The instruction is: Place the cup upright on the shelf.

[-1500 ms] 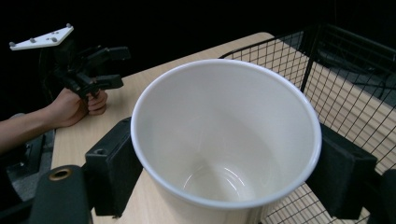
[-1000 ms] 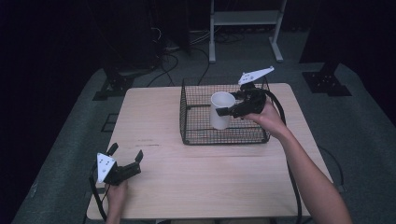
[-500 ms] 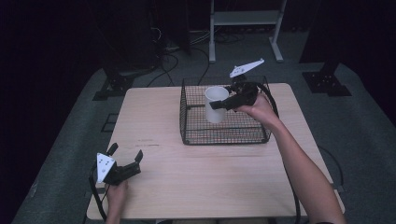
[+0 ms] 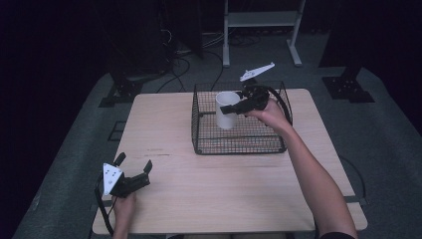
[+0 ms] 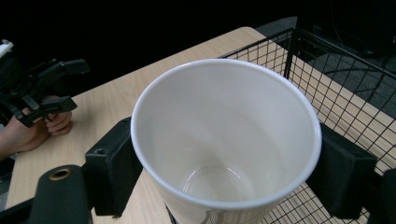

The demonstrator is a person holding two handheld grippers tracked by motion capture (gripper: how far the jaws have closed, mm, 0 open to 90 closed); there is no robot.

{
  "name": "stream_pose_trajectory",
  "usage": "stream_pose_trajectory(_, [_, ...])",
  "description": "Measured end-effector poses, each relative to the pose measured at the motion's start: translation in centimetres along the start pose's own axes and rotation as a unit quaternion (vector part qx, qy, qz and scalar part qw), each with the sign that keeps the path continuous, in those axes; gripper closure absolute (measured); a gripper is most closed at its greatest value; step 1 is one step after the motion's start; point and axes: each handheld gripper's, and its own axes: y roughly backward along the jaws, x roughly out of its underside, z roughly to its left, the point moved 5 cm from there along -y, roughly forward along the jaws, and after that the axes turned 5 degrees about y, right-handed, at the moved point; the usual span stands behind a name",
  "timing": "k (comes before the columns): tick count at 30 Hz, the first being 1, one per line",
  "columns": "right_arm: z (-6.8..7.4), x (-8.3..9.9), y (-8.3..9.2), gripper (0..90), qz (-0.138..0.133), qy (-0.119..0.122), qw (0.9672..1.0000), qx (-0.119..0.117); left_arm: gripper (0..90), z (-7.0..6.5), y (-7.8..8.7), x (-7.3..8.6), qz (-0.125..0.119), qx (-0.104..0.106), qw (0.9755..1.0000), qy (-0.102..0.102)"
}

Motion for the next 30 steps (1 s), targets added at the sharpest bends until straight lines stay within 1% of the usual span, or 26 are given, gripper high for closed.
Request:
stream_pose_trajectory(2, [-0.3,0.2,-0.4,19.3,0.003,-0.003,1.0000,-0.001,0.0,0.0,0.0,0.0,0.000,0.000,1.0000,-0.001])
stream_pose_trajectory(5, [-0.8,0.6,-1.1,19.3,0.011,-0.002,0.9999,0.005,0.0,0.0,0.0,0.0,0.000,0.001,1.0000,-0.001])
stream_pose_trajectory(6, [-0.8,0.6,-1.1,19.3,0.011,-0.002,0.9999,0.005,0.0,0.0,0.0,0.0,0.000,0.001,1.0000,-0.001])
stream_pose_trajectory(10, [-1.5,1.1,-1.9,19.3,0.015,-0.012,0.9998,0.010,0.0,0.0,0.0,0.0,0.000,0.001,1.0000,0.000])
stream_pose_trajectory(12, [-1.8,1.4,-2.2,19.3,0.017,-0.020,0.9996,0.009,0.0,0.0,0.0,0.0,-0.001,0.001,1.0000,-0.001])
stream_pose_trajectory(13, [-2.1,1.6,-2.6,19.3,0.018,-0.021,0.9995,0.011,0.0,0.0,0.0,0.0,-0.001,0.001,1.0000,0.000])
stream_pose_trajectory(15, [-2.2,1.7,-2.8,19.3,0.020,-0.021,0.9995,0.012,0.0,0.0,0.0,0.0,-0.001,0.001,1.0000,0.000])
stream_pose_trajectory(18, [-2.6,2.1,-3.3,19.3,0.022,-0.027,0.9993,0.012,0.0,0.0,0.0,0.0,-0.001,0.001,1.0000,0.001])
stream_pose_trajectory(20, [-3.0,2.4,-3.7,19.3,0.029,-0.032,0.9989,0.018,0.0,0.0,0.0,0.0,-0.001,0.001,1.0000,0.001])
stream_pose_trajectory(27, [-3.8,3.5,-4.5,19.3,0.036,-0.046,0.9981,0.021,0.0,0.0,0.0,0.0,-0.002,0.002,1.0000,0.002])
stream_pose_trajectory(30, [-4.2,4.0,-4.9,19.2,0.042,-0.048,0.9977,0.023,0.0,0.0,0.0,0.0,-0.002,0.002,1.0000,0.001])
